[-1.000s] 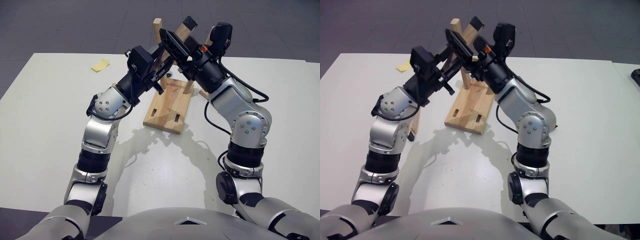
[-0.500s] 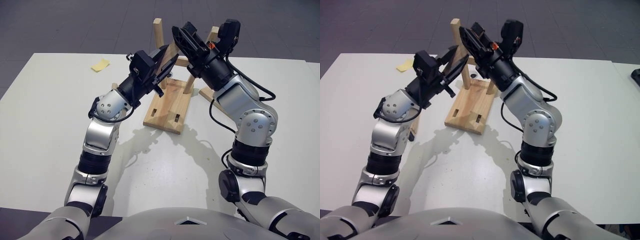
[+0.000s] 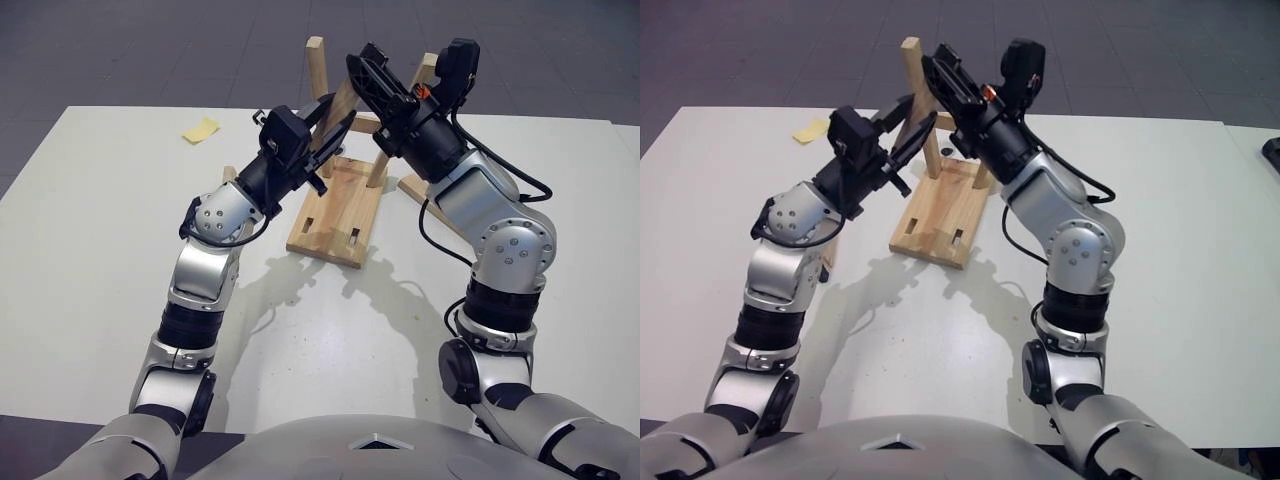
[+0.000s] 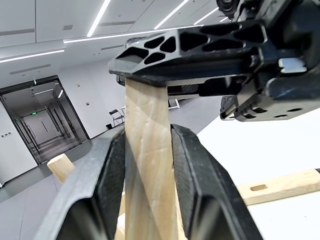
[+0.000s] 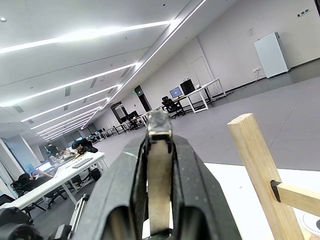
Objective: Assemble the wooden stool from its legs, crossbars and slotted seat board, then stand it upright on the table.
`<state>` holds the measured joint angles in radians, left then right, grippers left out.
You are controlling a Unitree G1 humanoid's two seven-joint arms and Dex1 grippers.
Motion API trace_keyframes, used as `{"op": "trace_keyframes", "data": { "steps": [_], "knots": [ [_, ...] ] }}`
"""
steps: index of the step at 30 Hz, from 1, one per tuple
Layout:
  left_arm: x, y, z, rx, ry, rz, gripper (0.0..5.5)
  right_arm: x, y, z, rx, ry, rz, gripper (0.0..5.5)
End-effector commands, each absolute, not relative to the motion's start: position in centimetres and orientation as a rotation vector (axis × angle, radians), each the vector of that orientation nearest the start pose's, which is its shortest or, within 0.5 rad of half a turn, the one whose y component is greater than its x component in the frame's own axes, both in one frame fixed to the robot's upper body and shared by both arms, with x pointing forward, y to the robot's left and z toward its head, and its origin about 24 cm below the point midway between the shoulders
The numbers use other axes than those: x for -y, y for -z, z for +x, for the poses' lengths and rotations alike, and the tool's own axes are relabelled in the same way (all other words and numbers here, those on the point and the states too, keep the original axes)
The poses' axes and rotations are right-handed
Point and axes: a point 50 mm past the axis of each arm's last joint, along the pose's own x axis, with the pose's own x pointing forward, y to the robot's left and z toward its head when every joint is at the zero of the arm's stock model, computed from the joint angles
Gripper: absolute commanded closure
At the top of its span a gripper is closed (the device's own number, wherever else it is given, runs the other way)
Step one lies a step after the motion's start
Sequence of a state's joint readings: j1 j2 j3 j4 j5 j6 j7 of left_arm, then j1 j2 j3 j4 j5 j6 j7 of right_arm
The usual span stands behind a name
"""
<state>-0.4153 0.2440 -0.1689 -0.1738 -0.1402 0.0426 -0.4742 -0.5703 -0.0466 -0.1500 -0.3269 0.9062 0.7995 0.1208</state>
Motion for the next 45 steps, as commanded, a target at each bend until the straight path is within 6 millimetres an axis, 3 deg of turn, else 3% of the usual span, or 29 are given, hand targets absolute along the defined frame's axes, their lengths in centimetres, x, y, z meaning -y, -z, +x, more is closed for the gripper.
{"op": "trace_keyframes", "data": {
  "steps": [1,3,4,9,12,15,18,22,25,28,33,45],
  "knots": [
    [-9.0,-17.4,29.1,0.444,0.750,0.282,4.23,9.4,-22.0,28.8,0.143,-0.785,0.605,5.03],
    [-8.9,-17.2,29.2,0.433,0.749,0.286,4.23,9.6,-22.1,28.8,0.151,-0.782,0.612,5.03],
    [-8.9,-17.1,29.3,0.426,0.744,0.290,3.86,9.7,-22.2,28.8,0.156,-0.785,0.616,5.03],
    [-8.6,-16.3,29.8,0.367,0.750,0.276,3.04,10.2,-22.7,28.1,0.197,-0.829,0.655,5.09],
    [-8.8,-15.2,29.9,0.259,0.775,0.176,2.50,11.1,-23.1,27.9,0.222,-0.840,0.646,5.09],
    [-11.1,-14.5,29.2,0.173,0.755,0.070,1.99,13.9,-24.0,28.3,0.284,-0.763,0.562,5.09],
    [-13.5,-13.9,28.4,0.115,0.713,-0.050,1.47,18.7,-23.9,28.4,0.321,-0.612,0.419,5.09],
    [-15.1,-15.4,29.2,0.171,0.606,-0.215,0.83,23.3,-21.4,28.1,0.250,-0.496,0.155,5.09],
    [-15.1,-16.7,30.2,0.235,0.559,-0.312,0.33,24.8,-17.9,28.6,0.116,-0.481,-0.027,5.09],
    [-14.1,-17.7,31.3,0.282,0.527,-0.362,0.10,26.0,-15.2,29.3,0.051,-0.470,-0.065,5.09],
    [-13.0,-18.2,32.5,0.318,0.478,-0.437,0.10,26.9,-13.4,30.1,0.049,-0.457,-0.029,5.09],
    [-12.6,-17.5,32.1,0.314,0.464,-0.430,0.10,26.0,-12.6,30.8,0.069,-0.503,-0.030,5.09]
  ]
}}
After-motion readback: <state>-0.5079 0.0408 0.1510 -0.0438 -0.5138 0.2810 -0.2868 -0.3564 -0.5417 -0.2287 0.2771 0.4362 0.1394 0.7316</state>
